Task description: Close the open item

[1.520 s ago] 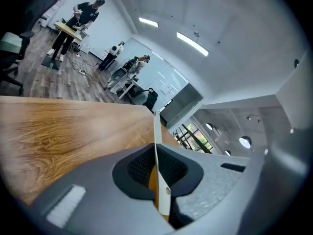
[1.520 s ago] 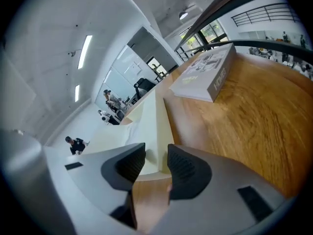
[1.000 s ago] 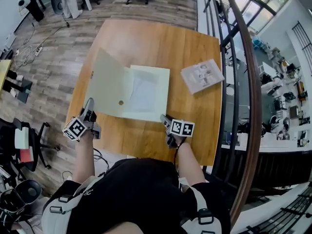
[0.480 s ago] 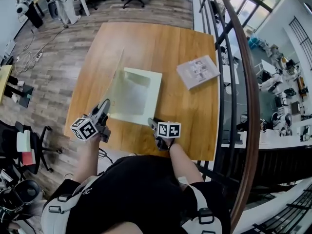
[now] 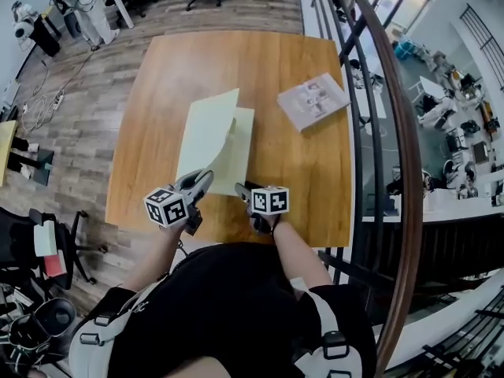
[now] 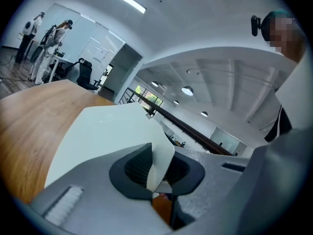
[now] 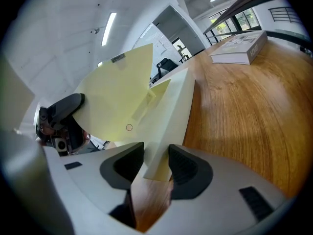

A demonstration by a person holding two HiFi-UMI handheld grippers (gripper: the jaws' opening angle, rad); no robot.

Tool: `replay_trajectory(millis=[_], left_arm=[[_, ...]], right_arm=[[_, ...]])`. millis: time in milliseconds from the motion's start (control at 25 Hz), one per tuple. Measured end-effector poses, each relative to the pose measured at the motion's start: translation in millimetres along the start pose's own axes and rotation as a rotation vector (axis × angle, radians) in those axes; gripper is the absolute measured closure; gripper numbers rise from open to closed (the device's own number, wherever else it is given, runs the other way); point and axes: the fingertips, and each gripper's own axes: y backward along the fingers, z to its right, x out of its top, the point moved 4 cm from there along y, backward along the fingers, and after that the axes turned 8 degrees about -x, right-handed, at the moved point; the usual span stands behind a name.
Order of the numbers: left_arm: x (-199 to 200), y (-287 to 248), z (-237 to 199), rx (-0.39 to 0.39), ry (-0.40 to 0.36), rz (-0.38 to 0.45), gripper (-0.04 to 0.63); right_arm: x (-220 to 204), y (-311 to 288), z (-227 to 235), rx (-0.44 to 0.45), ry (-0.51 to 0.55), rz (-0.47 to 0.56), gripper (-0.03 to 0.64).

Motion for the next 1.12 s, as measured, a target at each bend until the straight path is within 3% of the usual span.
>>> replay_trajectory(millis=[320, 520, 800, 1120], left_arm=[[-48, -37, -8, 0.014, -0.030, -0.213, 0.558], [-62, -49, -16, 0.032, -0.056, -0.308, 0.557], [-81, -64, -28, 0.046, -0.013, -0.387, 0.551], [-94, -76, -29, 0.091, -0.178, -0.580, 0.548]], right_arm=[[-1, 1, 1, 0.010, -0.003, 0.006, 0.456], [-1, 1, 0, 0.004, -0.003, 0.010, 0.456], [0, 2, 2, -0.010, 0.005, 0.011, 0.456], [0, 2, 1, -0.010, -0.002, 0.007, 0.456]])
